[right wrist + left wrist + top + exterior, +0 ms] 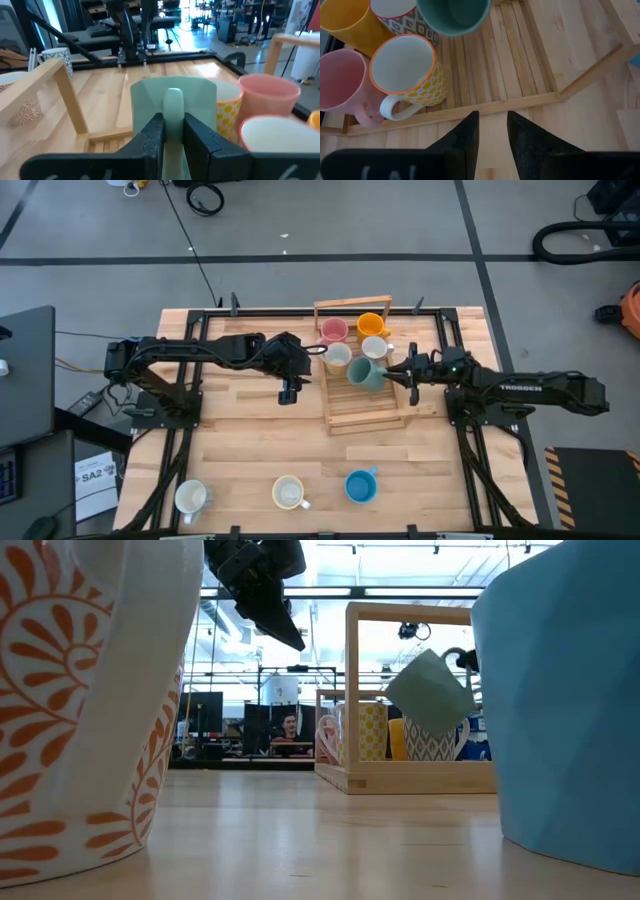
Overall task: Place coffee mugs
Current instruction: Put the green mug on the shelf
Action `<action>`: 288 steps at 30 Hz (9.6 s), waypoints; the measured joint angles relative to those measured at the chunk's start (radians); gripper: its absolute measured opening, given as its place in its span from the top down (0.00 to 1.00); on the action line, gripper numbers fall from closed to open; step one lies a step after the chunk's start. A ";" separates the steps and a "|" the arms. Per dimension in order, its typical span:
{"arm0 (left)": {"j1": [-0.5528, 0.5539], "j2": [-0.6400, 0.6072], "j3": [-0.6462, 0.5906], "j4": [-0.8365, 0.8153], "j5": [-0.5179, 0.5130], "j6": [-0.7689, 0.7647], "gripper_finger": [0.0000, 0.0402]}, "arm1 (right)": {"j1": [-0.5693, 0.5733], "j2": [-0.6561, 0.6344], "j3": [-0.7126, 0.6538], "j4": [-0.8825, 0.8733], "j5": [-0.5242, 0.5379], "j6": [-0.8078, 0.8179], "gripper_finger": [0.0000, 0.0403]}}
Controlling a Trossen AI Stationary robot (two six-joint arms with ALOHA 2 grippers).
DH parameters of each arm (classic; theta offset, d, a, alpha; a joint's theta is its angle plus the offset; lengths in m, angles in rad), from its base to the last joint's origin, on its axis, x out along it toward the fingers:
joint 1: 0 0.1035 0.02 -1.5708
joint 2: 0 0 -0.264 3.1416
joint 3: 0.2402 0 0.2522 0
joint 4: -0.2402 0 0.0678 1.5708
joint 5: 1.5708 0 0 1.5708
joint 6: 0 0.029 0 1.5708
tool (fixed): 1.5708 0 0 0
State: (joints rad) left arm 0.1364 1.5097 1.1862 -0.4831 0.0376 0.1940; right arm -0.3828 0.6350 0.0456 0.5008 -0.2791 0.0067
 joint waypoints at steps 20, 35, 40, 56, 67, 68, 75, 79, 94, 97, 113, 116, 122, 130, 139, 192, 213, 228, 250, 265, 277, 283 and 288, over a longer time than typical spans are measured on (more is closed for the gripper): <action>0.000 0.000 0.000 0.000 0.000 0.000 0.73 | 0.000 0.107 -0.039 0.004 0.029 0.064 0.85; 0.000 0.000 0.000 0.000 0.000 0.000 0.73 | 0.000 0.129 -0.038 -0.003 0.023 0.070 0.85; 0.000 0.000 0.000 0.000 0.000 0.000 0.73 | 0.000 0.129 -0.038 -0.005 0.023 0.070 0.84; 0.000 0.000 -0.001 0.000 0.000 0.000 0.73 | 0.000 0.133 -0.040 -0.075 0.027 0.043 0.79; 0.000 0.000 -0.001 0.000 0.000 0.000 0.73 | 0.000 0.132 -0.040 -0.064 0.027 0.043 0.79; 0.000 0.000 -0.001 0.000 0.000 0.000 0.73 | 0.000 0.132 -0.040 -0.064 0.027 0.043 0.79; 0.000 0.000 -0.001 0.000 0.000 0.000 0.73 | 0.000 0.131 -0.040 -0.059 0.060 0.133 0.75; 0.000 0.000 -0.001 0.000 0.000 0.000 0.73 | 0.000 0.131 -0.040 -0.011 0.054 0.196 0.70; -0.004 0.028 -0.002 0.012 0.140 -0.147 0.73 | 0.000 0.131 0.073 0.000 0.030 0.227 0.51; -0.010 0.060 -0.002 0.029 0.197 -0.212 0.73 | 0.002 0.132 0.080 -0.002 0.010 0.227 0.51; -0.027 0.186 -0.001 0.252 0.230 -0.677 0.73 | 0.002 0.132 0.081 -0.002 0.005 0.200 0.51; -0.027 0.206 -0.001 0.257 0.231 -0.742 0.73 | 0.002 0.132 0.081 -0.001 0.005 0.200 0.51; -0.027 0.235 -0.001 0.299 0.232 -0.818 0.73 | 0.002 0.133 0.081 -0.001 0.005 0.200 0.51; -0.028 0.260 -0.001 0.343 0.219 -0.859 0.73 | 0.002 0.142 0.081 0.004 0.005 0.165 0.51; -0.030 0.299 -0.002 0.363 0.203 -0.872 0.73 | 0.002 0.146 0.081 -0.001 0.008 0.155 0.51; -0.058 0.388 -0.003 0.582 0.241 -0.677 0.94 | 0.002 0.164 0.081 0.020 0.008 0.147 0.51; -0.016 0.234 0.235 -0.019 0.197 -0.228 0.94 | -0.004 0.146 0.086 0.055 -0.003 0.150 0.51; -0.016 0.238 0.502 -0.363 -0.002 0.128 0.94 | -0.015 0.137 0.086 0.060 -0.008 0.148 0.51; -0.018 0.374 0.503 -0.380 -0.023 0.245 0.94 | -0.014 0.129 0.086 0.160 -0.010 0.250 0.51; -0.019 0.449 0.503 -0.363 -0.013 0.246 0.94 | -0.014 0.129 0.086 0.164 -0.011 0.253 0.51; -0.035 0.501 0.504 -0.373 -0.021 0.238 0.94 | -0.014 0.131 0.086 0.149 -0.011 0.252 0.51; -0.036 0.502 0.502 -0.395 -0.044 0.238 0.94 | -0.014 0.138 0.086 0.154 -0.011 0.247 0.51; -0.036 0.502 0.502 -0.402 -0.088 0.238 0.94 | -0.014 0.139 0.086 0.149 -0.011 0.246 0.51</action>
State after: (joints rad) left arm 0.1005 2.0113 1.6886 -0.8855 -0.0506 0.4323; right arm -0.3969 0.7738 0.1314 0.6502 -0.2901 0.2523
